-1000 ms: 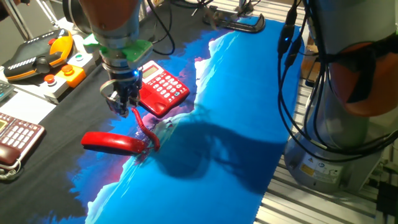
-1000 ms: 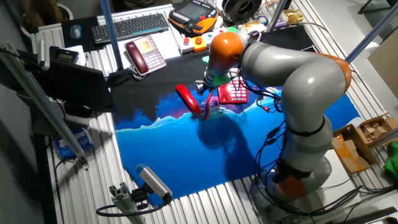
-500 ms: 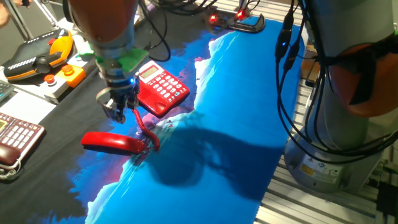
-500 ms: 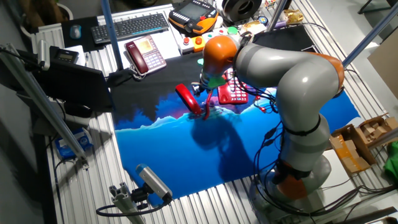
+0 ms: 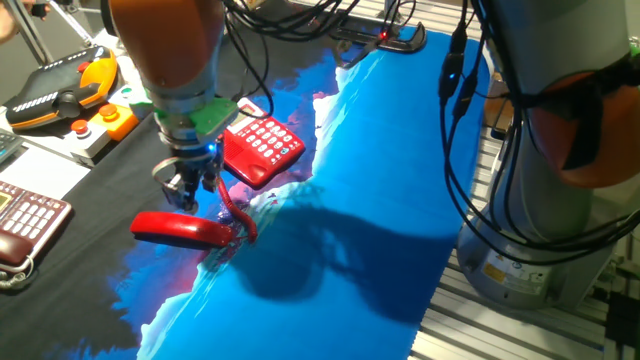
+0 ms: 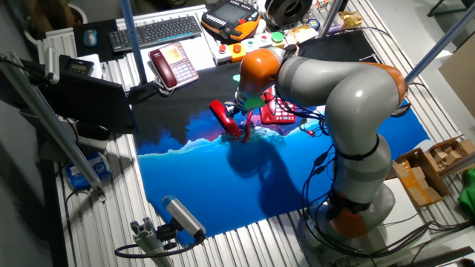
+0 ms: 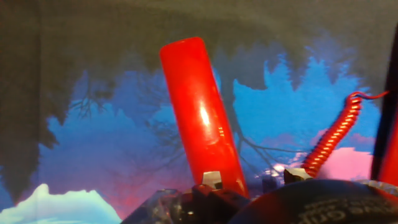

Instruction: Place the handset of the telephone on the corresponding phone cradle

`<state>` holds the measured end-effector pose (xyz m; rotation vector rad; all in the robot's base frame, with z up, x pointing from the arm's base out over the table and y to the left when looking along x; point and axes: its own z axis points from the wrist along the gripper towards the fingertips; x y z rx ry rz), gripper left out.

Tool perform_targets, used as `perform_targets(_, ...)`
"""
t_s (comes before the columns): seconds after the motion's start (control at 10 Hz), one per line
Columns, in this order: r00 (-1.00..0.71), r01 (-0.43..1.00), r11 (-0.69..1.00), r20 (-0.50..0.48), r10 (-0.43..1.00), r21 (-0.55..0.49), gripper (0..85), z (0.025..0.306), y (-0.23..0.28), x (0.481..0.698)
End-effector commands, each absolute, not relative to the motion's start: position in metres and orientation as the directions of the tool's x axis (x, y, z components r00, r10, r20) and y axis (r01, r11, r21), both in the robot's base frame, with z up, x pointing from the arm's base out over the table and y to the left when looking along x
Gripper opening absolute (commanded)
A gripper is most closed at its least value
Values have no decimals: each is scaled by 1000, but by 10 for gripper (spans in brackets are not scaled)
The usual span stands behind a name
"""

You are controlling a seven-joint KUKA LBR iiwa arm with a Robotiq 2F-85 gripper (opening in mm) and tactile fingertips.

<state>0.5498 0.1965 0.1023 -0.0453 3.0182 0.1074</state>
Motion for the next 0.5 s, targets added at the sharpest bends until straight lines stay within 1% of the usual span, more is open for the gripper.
perform_targets(0.0, -992, -49, 997, -123, -41, 65, 607, 102, 199, 551)
perform_targets(0.3, -984, -131, 991, -125, -129, 5, 633, 96, 205, 558)
perform_targets(0.4, -983, -137, 990, -120, -135, 8, 633, 94, 207, 560)
